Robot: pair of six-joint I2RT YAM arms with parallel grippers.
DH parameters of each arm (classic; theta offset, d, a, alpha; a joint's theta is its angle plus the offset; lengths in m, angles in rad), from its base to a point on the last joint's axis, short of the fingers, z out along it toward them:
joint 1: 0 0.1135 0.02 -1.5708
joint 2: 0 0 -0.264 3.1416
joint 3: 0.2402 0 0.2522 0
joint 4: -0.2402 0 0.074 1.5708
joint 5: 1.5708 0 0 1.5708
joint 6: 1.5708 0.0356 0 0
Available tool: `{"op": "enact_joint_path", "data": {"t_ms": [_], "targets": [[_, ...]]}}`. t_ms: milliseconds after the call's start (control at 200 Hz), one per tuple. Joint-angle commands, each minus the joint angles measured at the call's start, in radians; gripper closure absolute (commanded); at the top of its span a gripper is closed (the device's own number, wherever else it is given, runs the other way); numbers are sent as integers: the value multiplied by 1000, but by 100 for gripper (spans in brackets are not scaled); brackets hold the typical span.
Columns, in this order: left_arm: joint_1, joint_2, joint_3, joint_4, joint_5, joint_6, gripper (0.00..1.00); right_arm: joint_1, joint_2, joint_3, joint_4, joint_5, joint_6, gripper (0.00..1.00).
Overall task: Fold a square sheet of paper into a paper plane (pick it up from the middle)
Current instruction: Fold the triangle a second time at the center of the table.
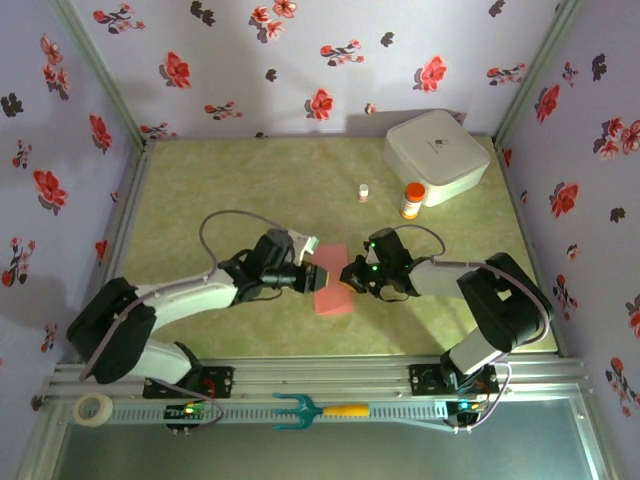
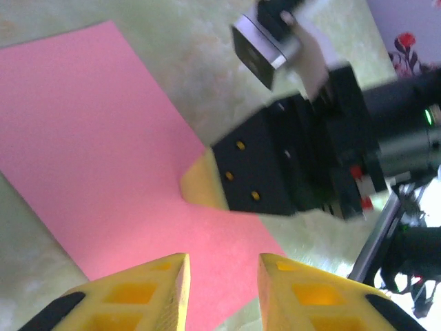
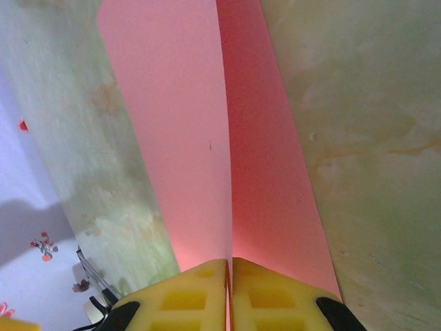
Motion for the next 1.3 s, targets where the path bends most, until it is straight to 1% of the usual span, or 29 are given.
{"op": "enact_joint_path", "data": {"t_ms": [0,55,185,295,390,455,555,600,805,905,995,1095,1295], "targets": [[-80,-51,-68,104,-186,126,66,-11,-19,9,4,-22,-16,90],[-128,-46,-73,113,-237,163,60,-14,-19,6,4,-24,-15,90],[-247,6,-39,94,-344,285,56,-14,-27,-3,28,-32,7,92],[-329,61,3,79,-421,380,52,-14,-32,-3,34,-33,15,89],[-361,96,30,63,-458,412,49,-14,-29,-1,35,-32,19,87],[-378,113,37,60,-485,429,47,-14,-24,1,37,-30,23,84],[-404,129,44,54,-563,450,45,-14,-13,4,46,-41,29,84],[-411,134,46,56,-586,460,44,-14,-10,7,44,-43,30,84],[-448,185,84,18,-608,486,40,-14,-6,10,46,-45,32,90],[-453,212,114,-10,-635,478,40,-14,-6,11,44,-43,32,91],[-453,222,128,-36,-687,474,41,-14,-5,10,43,-41,33,91],[-453,218,126,-36,-699,474,44,-14,-5,11,43,-41,34,90],[-453,213,123,-36,-693,473,61,-14,-6,10,40,-42,35,88]]}}
